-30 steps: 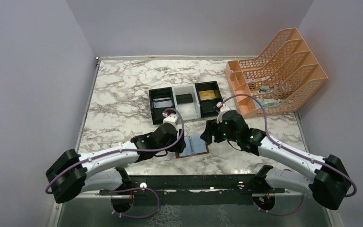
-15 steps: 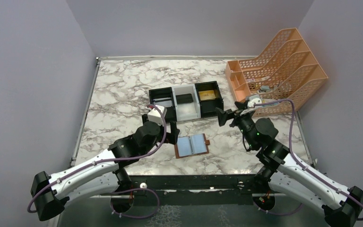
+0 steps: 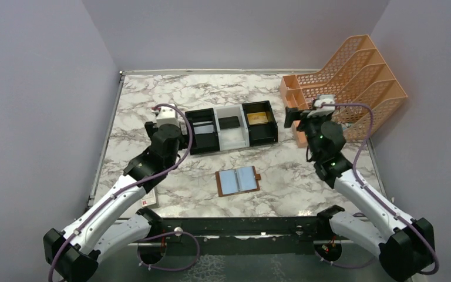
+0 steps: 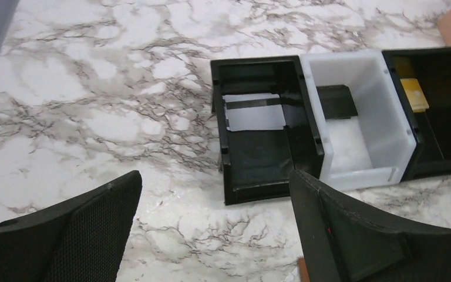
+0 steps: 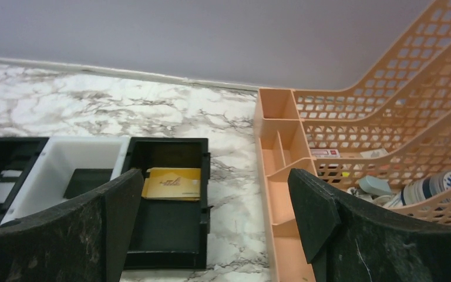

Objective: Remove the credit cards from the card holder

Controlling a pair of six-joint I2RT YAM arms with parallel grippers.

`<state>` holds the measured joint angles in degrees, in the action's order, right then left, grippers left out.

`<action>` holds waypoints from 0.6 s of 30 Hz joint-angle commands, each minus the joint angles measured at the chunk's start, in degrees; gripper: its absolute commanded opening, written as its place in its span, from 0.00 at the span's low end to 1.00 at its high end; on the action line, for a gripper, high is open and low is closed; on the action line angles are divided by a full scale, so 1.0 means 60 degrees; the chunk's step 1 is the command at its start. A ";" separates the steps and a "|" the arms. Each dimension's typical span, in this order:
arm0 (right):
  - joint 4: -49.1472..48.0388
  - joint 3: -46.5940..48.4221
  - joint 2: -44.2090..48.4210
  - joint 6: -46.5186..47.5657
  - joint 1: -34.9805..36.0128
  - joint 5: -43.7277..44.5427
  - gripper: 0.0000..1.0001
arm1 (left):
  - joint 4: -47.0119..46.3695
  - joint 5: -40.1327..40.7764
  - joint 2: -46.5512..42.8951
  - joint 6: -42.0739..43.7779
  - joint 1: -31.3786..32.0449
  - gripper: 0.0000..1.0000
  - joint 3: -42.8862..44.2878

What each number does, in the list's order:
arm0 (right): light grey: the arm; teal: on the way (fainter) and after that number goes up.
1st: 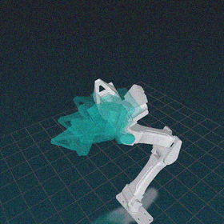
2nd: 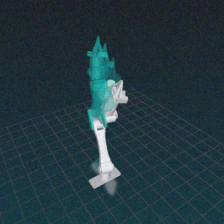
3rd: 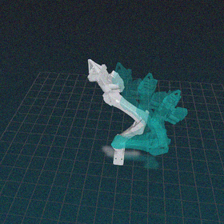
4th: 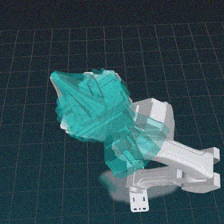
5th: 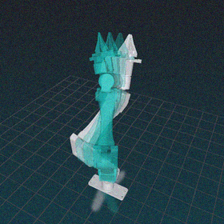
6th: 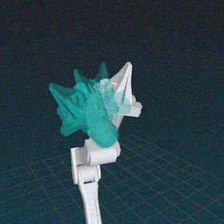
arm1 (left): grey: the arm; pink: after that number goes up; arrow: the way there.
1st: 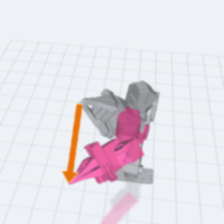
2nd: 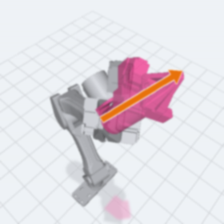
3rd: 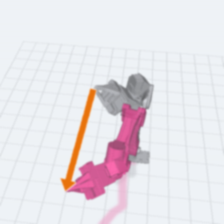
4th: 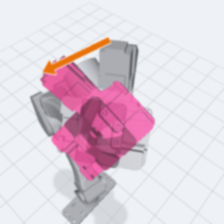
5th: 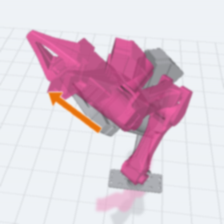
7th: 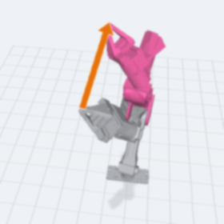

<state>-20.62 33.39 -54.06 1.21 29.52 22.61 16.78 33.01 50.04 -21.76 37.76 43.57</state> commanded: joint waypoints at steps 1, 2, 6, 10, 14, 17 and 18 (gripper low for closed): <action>0.1649 0.0999 -0.0035 -0.2120 -0.2379 -0.3524 0.96 | 0.0987 -0.0150 -0.0544 -0.0334 -0.0661 0.99 0.1086; 0.1968 0.1242 -0.0043 -0.2306 -0.2700 -0.3853 0.99 | 0.1149 -0.0328 -0.0689 -0.0260 -0.0700 0.99 0.1373; 0.2791 0.2047 0.0332 -0.2130 -0.2810 -0.4515 0.99 | 0.1702 -0.1019 -0.0950 0.0450 -0.0712 0.99 0.2104; 0.3567 0.2726 0.0672 -0.1551 -0.2815 -0.5735 0.99 | 0.2431 -0.0615 -0.1015 0.0330 -0.0712 0.99 0.2190; 0.4605 0.3575 0.0367 -0.1417 -0.2814 -0.5881 0.99 | 0.2511 -0.0043 -0.1171 -0.0111 -0.0712 0.99 0.1676; 0.4821 0.3867 0.0217 -0.2253 -0.2811 -0.4292 1.00 | 0.2434 -0.0095 -0.1015 -0.0196 -0.0712 0.99 0.1690; 0.4848 0.3902 0.0219 -0.2383 -0.2812 -0.4088 1.00 | 0.2426 -0.0088 -0.0891 -0.0166 -0.0712 0.99 0.1732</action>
<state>2.96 54.72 -51.81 -9.15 12.73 -8.01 29.80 30.81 43.24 -21.82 33.76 54.04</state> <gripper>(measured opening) 0.994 0.992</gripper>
